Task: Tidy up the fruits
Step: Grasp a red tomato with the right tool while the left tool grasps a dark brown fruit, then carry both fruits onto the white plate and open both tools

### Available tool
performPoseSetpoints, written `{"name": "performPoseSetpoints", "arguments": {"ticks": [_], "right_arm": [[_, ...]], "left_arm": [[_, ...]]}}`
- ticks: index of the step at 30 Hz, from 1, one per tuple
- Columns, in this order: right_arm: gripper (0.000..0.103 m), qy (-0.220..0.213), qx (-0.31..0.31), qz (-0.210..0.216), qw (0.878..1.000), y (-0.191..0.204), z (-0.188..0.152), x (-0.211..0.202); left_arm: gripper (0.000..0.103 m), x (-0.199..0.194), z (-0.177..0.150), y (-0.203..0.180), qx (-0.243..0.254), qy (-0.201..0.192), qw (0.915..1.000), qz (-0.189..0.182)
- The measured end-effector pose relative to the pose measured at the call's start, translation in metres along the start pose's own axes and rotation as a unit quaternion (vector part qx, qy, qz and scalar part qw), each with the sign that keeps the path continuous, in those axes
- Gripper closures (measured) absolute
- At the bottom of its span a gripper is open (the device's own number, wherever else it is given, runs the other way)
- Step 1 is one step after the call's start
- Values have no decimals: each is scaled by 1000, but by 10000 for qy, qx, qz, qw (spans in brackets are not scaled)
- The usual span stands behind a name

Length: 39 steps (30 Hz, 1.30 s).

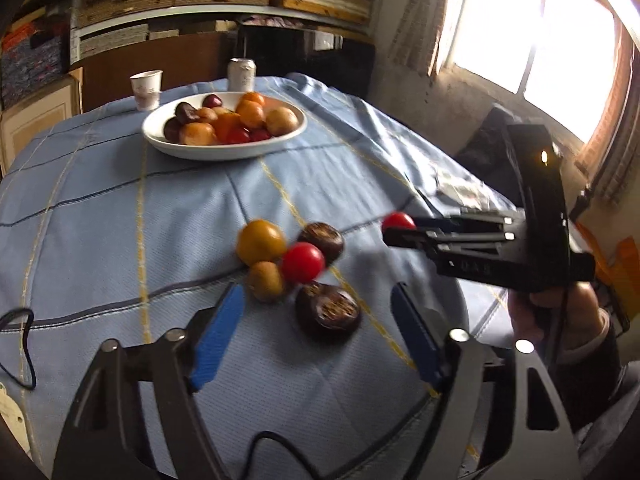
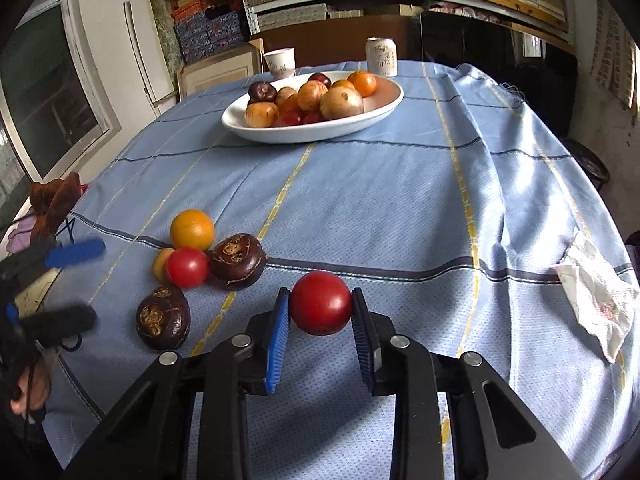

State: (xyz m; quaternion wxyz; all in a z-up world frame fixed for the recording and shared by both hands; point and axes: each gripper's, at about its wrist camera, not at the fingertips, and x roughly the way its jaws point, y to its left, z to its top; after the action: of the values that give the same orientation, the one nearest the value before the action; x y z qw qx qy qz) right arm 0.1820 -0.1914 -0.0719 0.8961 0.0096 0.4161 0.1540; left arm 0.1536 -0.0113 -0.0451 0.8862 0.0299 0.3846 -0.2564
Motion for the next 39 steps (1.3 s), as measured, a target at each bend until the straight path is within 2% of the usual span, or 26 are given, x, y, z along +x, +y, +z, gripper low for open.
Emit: {"name": "performPoseSetpoints", "arguments": {"ticks": [2,5,8,11,21,26,31,37,39], "right_arm": [[73,-69,-22,14,10000,0,0,-3],[73,-131,-13,18,9999,-1,0,-5],[73,-189,-25,61,9998,-1,0,-7],[72,-187,-13,118,9998,-1,1,-7],[72,-300,41,218,9993,-3,-1,-12],[72,-293,44,229,9993,-3,-1,-12],[72,-306,27,201,9993,-2,-1,-12],[73,-333,-144,347,9987,5,0,-15],[73,-340,-129,561,9978,5,7,-19]], "left_arm": [[35,7,-1,-11,133,154,9998,71],[38,19,-1,-17,82,405,9991,92],[50,30,-2,-15,-40,668,9975,214],[52,37,-2,-11,-204,806,9963,237],[52,53,2,-12,-287,1055,9934,333],[58,54,2,-10,-332,1060,9932,347],[58,51,1,-8,-380,1024,9936,276],[58,29,0,-5,-388,868,9955,17],[58,16,7,0,-411,811,9956,-211]]}}
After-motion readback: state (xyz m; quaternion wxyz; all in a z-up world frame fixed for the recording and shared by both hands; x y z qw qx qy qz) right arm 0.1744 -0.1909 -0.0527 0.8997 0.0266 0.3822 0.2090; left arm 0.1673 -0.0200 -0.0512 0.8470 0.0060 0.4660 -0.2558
